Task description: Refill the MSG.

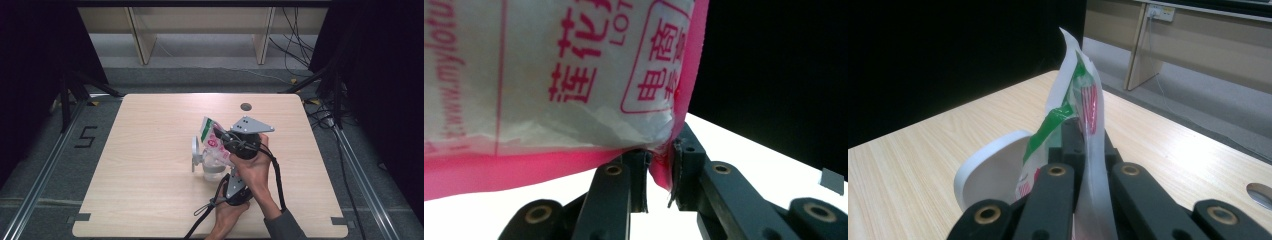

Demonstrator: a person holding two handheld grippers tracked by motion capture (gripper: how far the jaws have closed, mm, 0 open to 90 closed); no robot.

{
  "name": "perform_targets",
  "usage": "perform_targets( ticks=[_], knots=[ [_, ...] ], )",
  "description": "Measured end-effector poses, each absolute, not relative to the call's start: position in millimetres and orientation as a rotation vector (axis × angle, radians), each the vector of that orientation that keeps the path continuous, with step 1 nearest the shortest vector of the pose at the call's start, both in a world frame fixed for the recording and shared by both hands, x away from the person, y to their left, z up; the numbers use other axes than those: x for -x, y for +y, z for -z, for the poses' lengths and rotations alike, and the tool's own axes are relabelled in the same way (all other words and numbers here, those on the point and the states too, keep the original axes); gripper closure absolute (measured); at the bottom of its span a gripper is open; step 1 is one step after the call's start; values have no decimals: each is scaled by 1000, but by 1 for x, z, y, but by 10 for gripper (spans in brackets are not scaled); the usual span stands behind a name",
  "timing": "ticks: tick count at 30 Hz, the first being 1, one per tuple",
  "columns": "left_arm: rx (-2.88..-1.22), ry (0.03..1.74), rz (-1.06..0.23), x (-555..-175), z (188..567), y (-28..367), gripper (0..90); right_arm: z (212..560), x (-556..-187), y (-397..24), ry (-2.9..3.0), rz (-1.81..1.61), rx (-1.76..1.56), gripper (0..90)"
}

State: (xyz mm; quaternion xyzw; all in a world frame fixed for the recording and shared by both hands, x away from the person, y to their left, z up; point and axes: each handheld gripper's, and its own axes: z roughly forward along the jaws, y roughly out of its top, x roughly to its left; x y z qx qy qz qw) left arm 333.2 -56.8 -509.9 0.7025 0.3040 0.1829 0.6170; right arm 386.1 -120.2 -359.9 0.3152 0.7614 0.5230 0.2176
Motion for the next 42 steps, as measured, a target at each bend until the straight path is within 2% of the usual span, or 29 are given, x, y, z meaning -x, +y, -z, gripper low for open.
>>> perform_targets(
  ticks=[42],
  knots=[
    [-1607,696,-408,-334,508,-58,792,360,-387,-120,2099,-1459,-825,900]
  ],
)
